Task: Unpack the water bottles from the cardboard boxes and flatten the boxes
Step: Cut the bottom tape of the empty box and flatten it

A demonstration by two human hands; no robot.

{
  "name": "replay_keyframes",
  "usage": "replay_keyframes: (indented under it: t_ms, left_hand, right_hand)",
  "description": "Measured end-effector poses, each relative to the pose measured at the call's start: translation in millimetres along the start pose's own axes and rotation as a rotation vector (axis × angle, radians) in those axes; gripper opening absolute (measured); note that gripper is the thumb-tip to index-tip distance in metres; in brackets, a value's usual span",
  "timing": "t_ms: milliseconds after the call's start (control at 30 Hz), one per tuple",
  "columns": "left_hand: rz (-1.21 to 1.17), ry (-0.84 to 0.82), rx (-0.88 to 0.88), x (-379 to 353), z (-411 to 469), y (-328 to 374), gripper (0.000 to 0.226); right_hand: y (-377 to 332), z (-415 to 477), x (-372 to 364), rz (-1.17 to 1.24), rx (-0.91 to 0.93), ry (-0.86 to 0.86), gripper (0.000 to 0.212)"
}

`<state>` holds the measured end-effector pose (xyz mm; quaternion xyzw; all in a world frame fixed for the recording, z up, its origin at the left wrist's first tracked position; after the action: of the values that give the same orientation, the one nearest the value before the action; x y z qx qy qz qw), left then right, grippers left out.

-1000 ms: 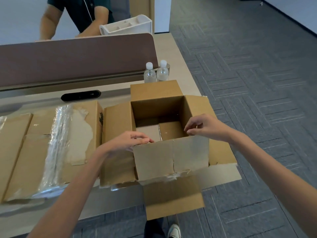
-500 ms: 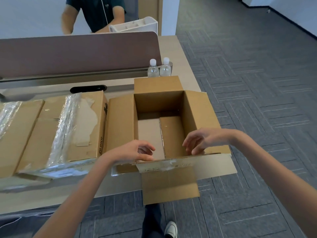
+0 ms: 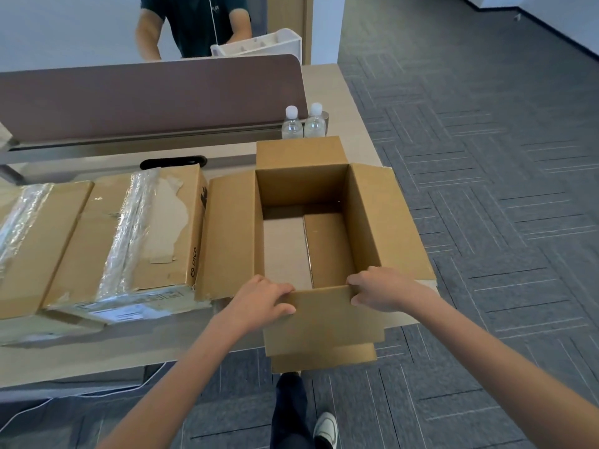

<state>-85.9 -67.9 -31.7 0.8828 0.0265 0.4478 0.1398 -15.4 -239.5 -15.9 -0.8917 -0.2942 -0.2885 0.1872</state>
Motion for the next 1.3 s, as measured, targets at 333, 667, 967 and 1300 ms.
replay_keyframes:
  t_ms: [333,667,967,1300]
  left_hand:
    - [0.057,0.390,-0.129,-2.0,-10.2,2.9,0.006]
    - [0.122,0.424,-0.140,-3.5,-9.6,1.8,0.028]
    - [0.106,0.380,-0.126,-4.7,-10.8,2.2,0.034]
    - [0.060,0.459,-0.138,-0.3,-17.5,5.0,0.017]
  right_hand:
    - [-9.9,-0.9,-4.9,-0.263,0.018,0.312,0.020]
    - [-0.3,-1.2,0.1,0.085,0.132,0.353,0.028]
    - [74.4,-10.9,31.3,0.246,-0.458,0.710,0.040]
    - [65.8,17.5,33.1,0.325,-0.360,0.506,0.018]
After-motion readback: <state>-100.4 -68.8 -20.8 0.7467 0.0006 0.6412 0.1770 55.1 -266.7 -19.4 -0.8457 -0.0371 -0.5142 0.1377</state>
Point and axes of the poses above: each hand's wrist, its own z-axis towards the middle knuckle, its own x-axis out of the back of the hand, y = z × x, the point moved 8 cm from there along z, towards the middle knuckle, and after that the axes turned 14 degrees about -y, right-handed, at the moved point
